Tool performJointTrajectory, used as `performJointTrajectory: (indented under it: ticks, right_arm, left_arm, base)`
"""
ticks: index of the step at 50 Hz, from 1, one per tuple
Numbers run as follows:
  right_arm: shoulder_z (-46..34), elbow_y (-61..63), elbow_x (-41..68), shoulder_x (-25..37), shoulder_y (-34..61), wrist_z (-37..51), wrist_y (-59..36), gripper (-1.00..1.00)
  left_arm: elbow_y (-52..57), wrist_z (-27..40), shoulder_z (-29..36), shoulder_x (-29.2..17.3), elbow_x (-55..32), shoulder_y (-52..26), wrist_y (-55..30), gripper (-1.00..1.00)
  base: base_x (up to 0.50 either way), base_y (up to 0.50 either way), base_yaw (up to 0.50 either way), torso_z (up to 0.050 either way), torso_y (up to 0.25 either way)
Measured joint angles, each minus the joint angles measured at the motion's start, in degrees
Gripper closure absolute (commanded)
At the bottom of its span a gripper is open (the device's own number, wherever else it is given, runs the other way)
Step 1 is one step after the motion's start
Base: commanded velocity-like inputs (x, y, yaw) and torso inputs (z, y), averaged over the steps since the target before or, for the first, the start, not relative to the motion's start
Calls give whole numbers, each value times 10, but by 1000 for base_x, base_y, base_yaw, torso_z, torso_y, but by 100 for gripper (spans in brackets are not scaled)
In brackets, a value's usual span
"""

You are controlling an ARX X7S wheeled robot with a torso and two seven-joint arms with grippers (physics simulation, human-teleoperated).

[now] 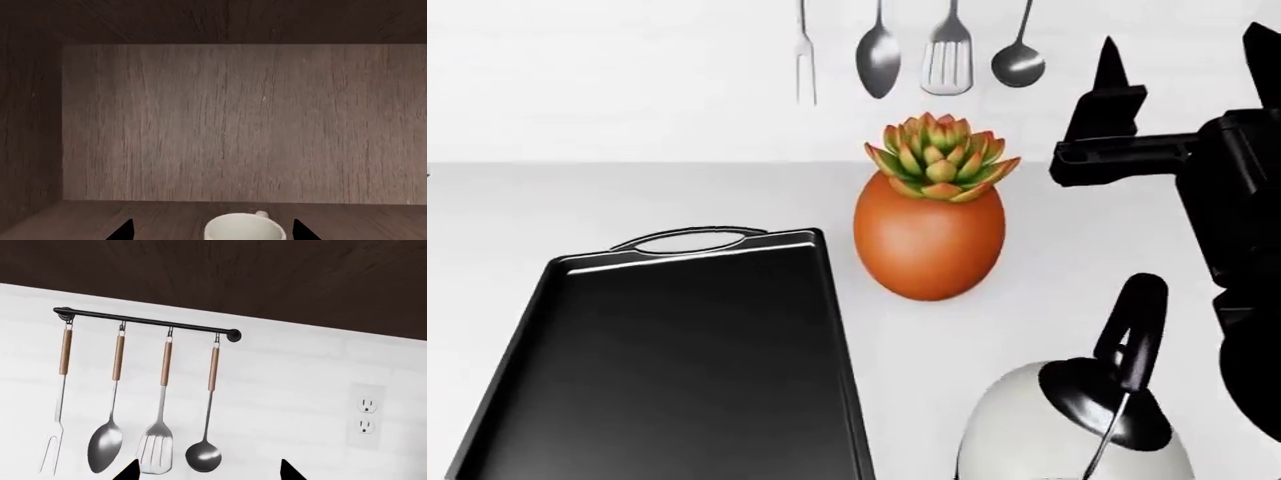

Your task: Pick the kettle from the counter and place it on the tray. Then pick the mug from the cabinet and place it on the tray. Then close the cabinet doors.

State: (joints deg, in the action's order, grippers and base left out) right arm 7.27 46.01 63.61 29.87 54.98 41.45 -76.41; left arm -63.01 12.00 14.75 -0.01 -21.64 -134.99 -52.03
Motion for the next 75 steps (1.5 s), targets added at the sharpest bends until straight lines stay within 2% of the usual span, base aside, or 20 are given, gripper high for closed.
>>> performJointTrajectory:
  ticks: [12,19,27,28,36,45,60,67,75]
  right_arm:
    - [-10,-4,-14,4,-15,-8,21,-100]
    - [-17,-5,-27,7,-27,-13,36,-100]
    - [-27,-9,-45,10,-43,-22,56,-100]
    - [-29,-10,-47,10,-45,-24,59,-100]
    - [-39,-14,-68,11,-58,-34,79,-100]
    - [-44,-14,-82,12,-64,-39,93,-100]
    - [-46,-10,-85,15,-66,-35,97,-100]
    - [-42,0,-61,15,-64,-21,83,-100]
    - [-35,11,-27,14,-56,-1,65,-100]
  left_arm:
    - [-28,4,55,0,-58,0,14,-100]
    - [-45,15,158,-3,-147,0,28,-100]
    - [-31,23,234,-8,-190,0,36,-100]
    - [-30,23,238,-8,-192,0,36,100]
    - [-26,19,230,-7,-182,3,37,100]
    - [-19,13,186,-5,-147,11,34,100]
    - [-54,-15,39,0,-39,5,38,100]
    - [-13,-29,-31,0,41,6,-6,100]
    - [43,-40,-80,0,99,4,-53,100]
  base:
    - [417,0,0,0,1]
    - [0,0,0,0,0]
    - [0,0,0,0,0]
    - [0,0,0,0,0]
    - [0,0,0,0,0]
    - [0,0,0,0,0]
    - [2,0,0,0,0]
    - [-238,0,0,0,0]
    - [-366,0,0,0,0]
